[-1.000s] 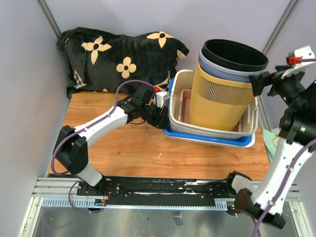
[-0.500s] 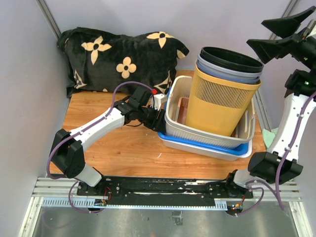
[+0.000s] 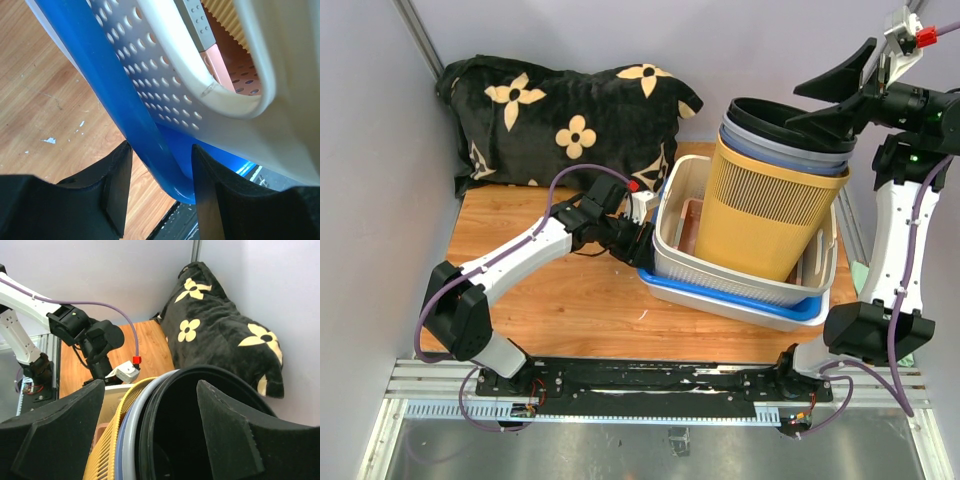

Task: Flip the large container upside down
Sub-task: Move the container to the center of the board.

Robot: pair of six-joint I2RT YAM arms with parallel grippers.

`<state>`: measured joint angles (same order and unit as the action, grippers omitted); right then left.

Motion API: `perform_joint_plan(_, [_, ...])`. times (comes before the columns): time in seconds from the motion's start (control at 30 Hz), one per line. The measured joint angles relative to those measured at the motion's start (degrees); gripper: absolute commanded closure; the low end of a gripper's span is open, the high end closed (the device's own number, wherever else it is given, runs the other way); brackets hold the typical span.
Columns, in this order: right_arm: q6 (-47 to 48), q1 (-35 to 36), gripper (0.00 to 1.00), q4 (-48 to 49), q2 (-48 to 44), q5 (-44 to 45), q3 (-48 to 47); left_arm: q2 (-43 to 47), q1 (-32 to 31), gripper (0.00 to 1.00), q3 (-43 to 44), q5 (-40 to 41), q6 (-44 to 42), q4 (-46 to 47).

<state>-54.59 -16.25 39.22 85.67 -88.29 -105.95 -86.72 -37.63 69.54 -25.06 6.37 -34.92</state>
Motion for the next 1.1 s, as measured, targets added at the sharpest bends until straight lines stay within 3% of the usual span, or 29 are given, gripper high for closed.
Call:
perform_joint_plan(0.2, [-4.7,-2.9,0.27,6.1,-0.8,-0.7,4.7,0.0,0.0,0.44,0.2,0.9,0.0,-0.2])
perform_joint_plan(0.27, [-5.5,-3.9,0.32,7.1,-0.8,-0.8,6.3,0.0,0.0,0.23,0.4,1.0,-1.6,-0.2])
perform_joint_plan(0.3, [-5.9,-4.2,0.34,7.5,-0.8,-0.9,7.2,0.0,-0.1,0.19,0.9,1.2,-3.7,-0.3])
perform_joint_plan(0.43, [-7.3,-4.5,0.37,8.5,-1.2,-1.1,10.9,0.7,-0.4,0.17,1.8,2.2,-8.9,-0.8])
perform_joint_plan(0.57, [-8.2,-4.5,0.3,8.9,-2.8,-1.3,14.6,1.3,-0.8,0.16,2.0,3.0,-12.0,-0.9])
perform_joint_plan(0.73, [-8.5,-5.1,0.3,9.2,-6.1,-1.4,16.7,1.5,-1.5,0.14,4.6,5.8,-16.2,-3.8])
perform_joint_plan(0.97, [-8.0,-5.2,0.29,7.6,-10.9,-1.4,16.7,1.7,-1.6,0.18,15.8,17.1,-25.5,-12.9])
perform_joint_plan(1.1, [-6.9,-5.2,0.29,7.4,-12.8,-1.5,18.0,0.9,-1.2,0.18,24.2,18.9,-29.6,-18.7])
